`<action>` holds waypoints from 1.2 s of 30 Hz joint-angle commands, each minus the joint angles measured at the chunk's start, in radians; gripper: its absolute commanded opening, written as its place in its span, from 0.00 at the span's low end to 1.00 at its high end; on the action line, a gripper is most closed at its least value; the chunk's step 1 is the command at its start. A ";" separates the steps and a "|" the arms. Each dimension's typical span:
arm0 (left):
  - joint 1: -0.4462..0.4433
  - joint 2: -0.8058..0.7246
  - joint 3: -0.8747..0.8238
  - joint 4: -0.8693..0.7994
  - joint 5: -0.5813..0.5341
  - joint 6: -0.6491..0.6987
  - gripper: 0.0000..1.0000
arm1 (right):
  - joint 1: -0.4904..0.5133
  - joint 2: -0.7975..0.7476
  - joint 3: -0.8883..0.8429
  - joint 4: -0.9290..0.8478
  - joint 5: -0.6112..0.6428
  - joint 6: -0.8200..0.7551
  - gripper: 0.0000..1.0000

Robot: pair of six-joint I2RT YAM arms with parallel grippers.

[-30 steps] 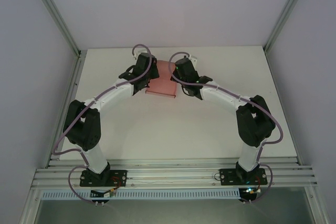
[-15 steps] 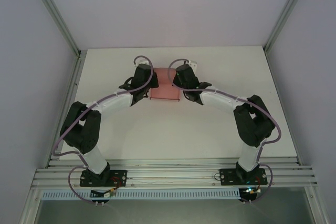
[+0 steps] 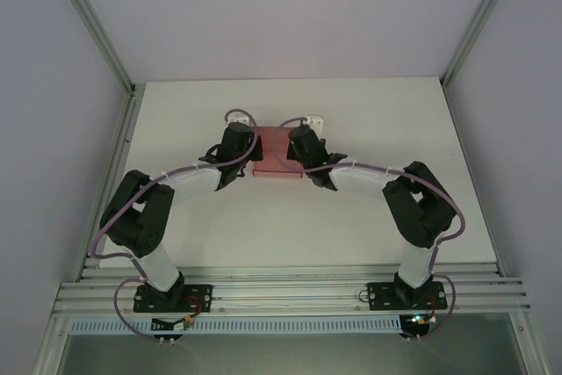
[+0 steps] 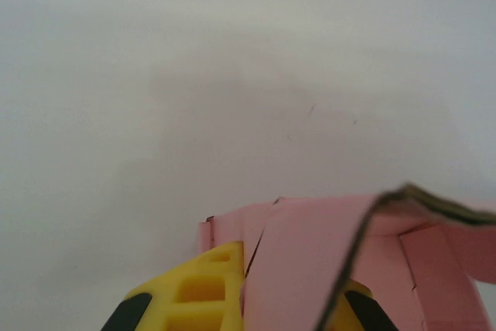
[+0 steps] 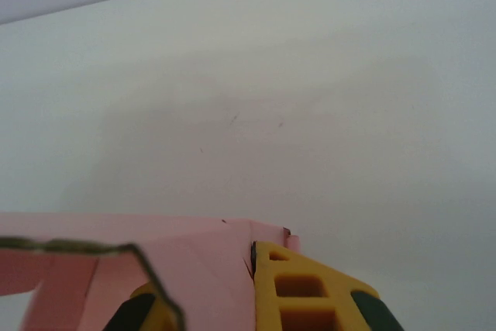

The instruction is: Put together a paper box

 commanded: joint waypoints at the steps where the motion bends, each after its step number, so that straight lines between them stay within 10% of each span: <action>1: -0.009 -0.010 -0.035 0.052 0.066 -0.007 0.00 | 0.022 0.008 -0.036 0.122 0.026 -0.010 0.02; 21: -0.019 -0.057 -0.308 0.219 0.122 0.029 0.07 | 0.126 0.022 -0.375 0.614 0.088 -0.188 0.05; 36: -0.022 -0.395 -0.357 -0.087 0.052 -0.060 0.75 | 0.136 0.026 -0.401 0.614 0.110 -0.234 0.04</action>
